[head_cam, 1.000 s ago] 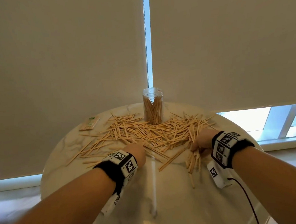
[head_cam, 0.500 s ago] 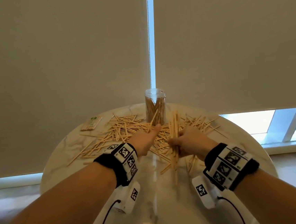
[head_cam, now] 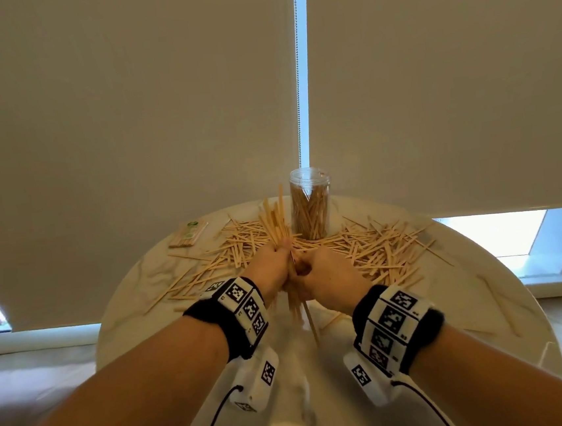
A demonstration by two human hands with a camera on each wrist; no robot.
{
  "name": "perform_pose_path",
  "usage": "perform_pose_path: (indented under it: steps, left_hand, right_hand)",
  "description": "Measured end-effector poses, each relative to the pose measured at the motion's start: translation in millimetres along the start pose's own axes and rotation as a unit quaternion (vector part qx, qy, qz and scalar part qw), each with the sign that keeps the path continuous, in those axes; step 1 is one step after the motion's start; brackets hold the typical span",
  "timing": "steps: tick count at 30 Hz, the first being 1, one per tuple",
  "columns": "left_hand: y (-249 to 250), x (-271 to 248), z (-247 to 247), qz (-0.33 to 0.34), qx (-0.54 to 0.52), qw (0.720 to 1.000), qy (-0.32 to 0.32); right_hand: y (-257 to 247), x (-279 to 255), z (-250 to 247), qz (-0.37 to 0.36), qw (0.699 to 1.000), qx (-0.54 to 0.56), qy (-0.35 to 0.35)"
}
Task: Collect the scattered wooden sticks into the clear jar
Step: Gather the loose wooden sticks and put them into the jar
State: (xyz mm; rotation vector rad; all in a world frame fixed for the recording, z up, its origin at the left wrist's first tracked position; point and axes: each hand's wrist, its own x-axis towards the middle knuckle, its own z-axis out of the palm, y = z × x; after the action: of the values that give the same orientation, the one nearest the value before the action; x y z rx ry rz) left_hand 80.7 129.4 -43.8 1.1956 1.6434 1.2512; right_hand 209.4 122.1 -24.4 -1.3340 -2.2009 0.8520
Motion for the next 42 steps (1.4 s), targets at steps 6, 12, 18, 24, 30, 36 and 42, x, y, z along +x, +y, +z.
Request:
perform_pose_path:
  steps: [6, 12, 18, 24, 30, 36, 42]
  left_hand:
    - [4, 7, -3, 0.042, -0.08, 0.994, 0.067]
    - [6, 22, -30, 0.053, -0.192, 0.973, 0.121]
    - [13, -9, -15, 0.013, -0.195, 0.98, -0.029]
    - [18, -31, 3, 0.033, -0.218, 0.973, -0.075]
    - [16, -43, -2, 0.086, -0.122, 0.979, -0.141]
    - [27, -52, 14, 0.117, -0.063, 0.97, -0.202]
    - [26, -51, 19, 0.107, -0.064, 0.969, -0.214]
  right_hand:
    - [0, 0, 1, 0.003, 0.996, -0.091, 0.002]
    - [8, -5, -13, -0.002, 0.998, -0.059, 0.024]
    - [-9, 1, -34, -0.028, 0.991, 0.099, 0.089]
    - [-17, 13, -50, -0.07, 0.983, 0.13, 0.109]
    - [-30, 28, -84, -0.052, 0.962, 0.096, 0.252]
    - [-38, 31, -84, -0.039, 0.998, -0.044, -0.016]
    - [-38, 23, -79, -0.05, 0.994, -0.084, -0.043]
